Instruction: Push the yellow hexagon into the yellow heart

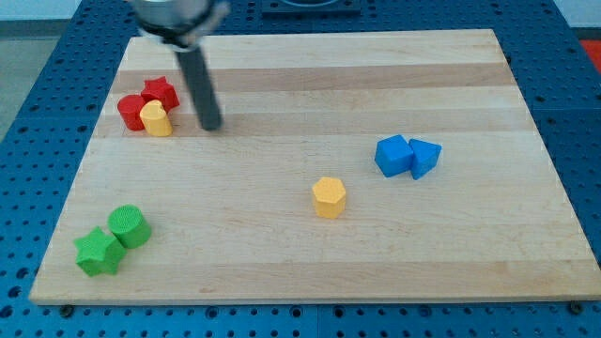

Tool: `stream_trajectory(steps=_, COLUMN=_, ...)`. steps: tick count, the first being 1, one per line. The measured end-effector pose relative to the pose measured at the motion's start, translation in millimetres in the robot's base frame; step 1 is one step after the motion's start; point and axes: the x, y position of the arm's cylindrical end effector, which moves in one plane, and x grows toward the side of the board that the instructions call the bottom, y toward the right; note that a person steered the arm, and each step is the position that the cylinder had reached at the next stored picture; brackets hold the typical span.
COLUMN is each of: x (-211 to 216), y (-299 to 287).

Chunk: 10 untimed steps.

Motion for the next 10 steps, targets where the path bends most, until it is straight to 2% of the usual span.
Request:
stream_trajectory(steps=2, x=103.4, y=185.5)
stream_trajectory(steps=3, x=175.9, y=221.1)
stream_trajectory(steps=4, x=186.7, y=220.6)
stream_trajectory(steps=6, x=138.1, y=160.8)
stream_trajectory(steps=8, x=132.4, y=93.8)
stream_trajectory(steps=9, x=110.0, y=66.5)
stream_trajectory(steps=10, x=57.3, y=50.1)
